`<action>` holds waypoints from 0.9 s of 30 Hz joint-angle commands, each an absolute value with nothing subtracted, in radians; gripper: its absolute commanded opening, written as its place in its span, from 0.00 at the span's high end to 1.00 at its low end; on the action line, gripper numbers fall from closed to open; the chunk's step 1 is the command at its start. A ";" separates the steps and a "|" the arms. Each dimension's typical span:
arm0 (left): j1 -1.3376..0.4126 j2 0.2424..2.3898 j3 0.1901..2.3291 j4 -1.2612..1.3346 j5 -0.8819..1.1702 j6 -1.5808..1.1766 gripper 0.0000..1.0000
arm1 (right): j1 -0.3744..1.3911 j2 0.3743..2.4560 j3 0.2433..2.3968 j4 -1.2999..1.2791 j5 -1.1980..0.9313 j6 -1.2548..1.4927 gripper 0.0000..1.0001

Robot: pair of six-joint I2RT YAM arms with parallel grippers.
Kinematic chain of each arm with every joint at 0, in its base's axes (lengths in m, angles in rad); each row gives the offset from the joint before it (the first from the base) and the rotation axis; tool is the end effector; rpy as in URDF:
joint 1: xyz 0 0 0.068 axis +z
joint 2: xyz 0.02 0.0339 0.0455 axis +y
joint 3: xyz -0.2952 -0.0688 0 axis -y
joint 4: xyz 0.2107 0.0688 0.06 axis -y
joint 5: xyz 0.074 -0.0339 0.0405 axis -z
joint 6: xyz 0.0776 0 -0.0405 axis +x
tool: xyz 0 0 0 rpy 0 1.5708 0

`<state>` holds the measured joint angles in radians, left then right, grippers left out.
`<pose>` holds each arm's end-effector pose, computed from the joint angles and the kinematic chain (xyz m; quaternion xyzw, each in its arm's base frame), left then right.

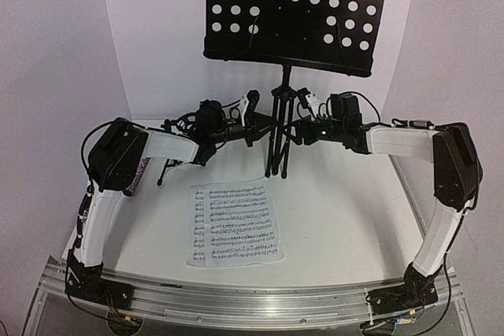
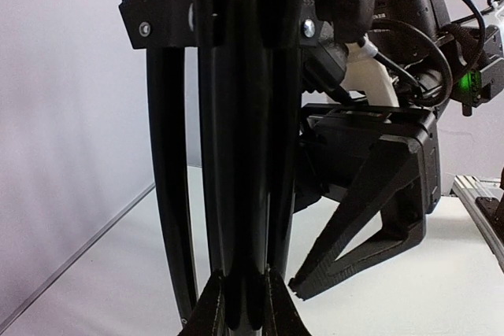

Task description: Set up the instrument practice props

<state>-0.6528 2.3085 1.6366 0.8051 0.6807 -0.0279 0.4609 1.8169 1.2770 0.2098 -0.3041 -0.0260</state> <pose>0.4104 -0.3753 0.2656 0.4299 0.5134 -0.4440 0.5954 0.3869 0.2181 0.2950 -0.2793 0.7593 0.2443 0.5345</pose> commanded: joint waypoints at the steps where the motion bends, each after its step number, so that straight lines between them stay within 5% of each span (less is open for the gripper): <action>1: -0.634 2.298 1.656 0.693 0.663 -0.023 1.00 | 0.465 1.862 1.365 0.264 -0.344 -0.044 0.46; 4: -0.631 2.300 1.657 0.693 0.665 -0.020 1.00 | 0.457 1.877 1.386 0.263 -0.358 -0.042 0.65; 13: -0.626 2.298 1.721 0.620 0.670 0.009 1.00 | 0.434 1.844 1.360 0.249 -0.356 -0.070 1.00; 27: -0.612 2.280 1.902 0.276 0.678 0.217 1.00 | 0.332 1.635 1.246 -0.044 -0.300 -0.188 1.00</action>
<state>-0.6559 2.3112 1.8716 0.3561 0.7234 0.0364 0.3812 1.7554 1.2987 0.0370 -0.3639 -0.1556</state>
